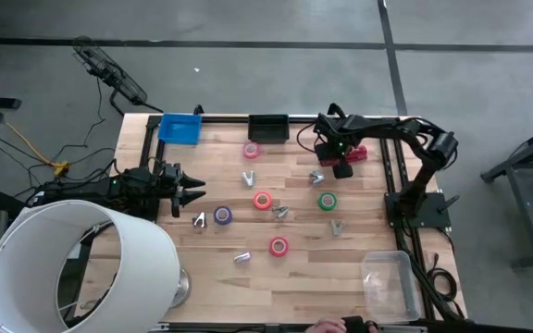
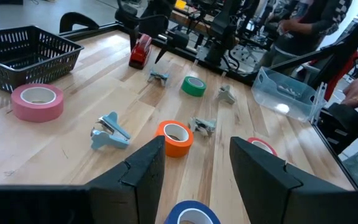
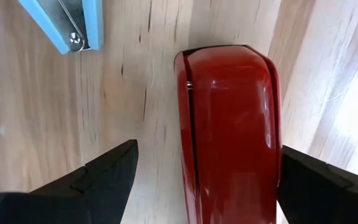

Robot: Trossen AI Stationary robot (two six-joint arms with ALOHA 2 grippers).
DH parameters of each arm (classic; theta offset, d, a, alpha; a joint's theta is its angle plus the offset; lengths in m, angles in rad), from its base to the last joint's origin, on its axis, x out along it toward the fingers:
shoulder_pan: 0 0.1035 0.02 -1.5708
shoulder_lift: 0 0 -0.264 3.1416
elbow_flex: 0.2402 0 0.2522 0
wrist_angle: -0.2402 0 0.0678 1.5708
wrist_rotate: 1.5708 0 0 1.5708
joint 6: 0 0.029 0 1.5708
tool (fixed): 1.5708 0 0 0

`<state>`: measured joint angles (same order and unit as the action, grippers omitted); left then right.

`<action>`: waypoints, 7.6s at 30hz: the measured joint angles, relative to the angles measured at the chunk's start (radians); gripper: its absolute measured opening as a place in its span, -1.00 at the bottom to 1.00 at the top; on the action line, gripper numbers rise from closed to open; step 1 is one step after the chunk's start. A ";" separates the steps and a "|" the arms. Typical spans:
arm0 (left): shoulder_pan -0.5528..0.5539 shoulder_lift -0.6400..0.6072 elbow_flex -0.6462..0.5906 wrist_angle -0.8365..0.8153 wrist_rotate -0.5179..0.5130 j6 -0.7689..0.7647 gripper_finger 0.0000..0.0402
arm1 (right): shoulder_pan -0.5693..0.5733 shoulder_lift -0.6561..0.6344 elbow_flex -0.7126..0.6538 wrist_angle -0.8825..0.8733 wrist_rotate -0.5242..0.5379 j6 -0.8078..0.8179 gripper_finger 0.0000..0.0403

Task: Pick and place Stapler, Stapler remover, tape
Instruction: Put the red stapler into the transparent bin

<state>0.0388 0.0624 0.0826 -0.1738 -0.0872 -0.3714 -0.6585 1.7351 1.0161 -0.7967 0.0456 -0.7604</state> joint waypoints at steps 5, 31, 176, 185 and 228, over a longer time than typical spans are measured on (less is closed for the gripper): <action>0.000 0.000 0.000 0.000 0.000 0.000 -0.12 | -0.016 0.001 -0.017 0.027 0.000 -0.006 0.61; 0.000 0.000 0.000 0.000 -0.001 0.000 -0.12 | -0.014 0.035 -0.056 0.081 0.012 0.016 -0.02; 0.000 0.000 0.000 0.000 -0.001 0.000 -0.12 | 1.556 -0.420 -0.060 -0.210 -0.128 2.940 -0.04; 0.000 0.000 0.000 0.000 -0.001 0.000 -0.12 | 1.566 -0.422 -0.131 -0.122 -0.139 2.942 -0.04; 0.000 0.000 0.000 0.000 -0.001 0.000 -0.12 | 1.680 -0.511 -0.370 0.160 -0.258 2.852 0.00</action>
<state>0.0391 0.0624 0.0826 -0.1738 -0.0883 -0.3715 1.0212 1.2238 0.6460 -0.6367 -0.2126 2.0918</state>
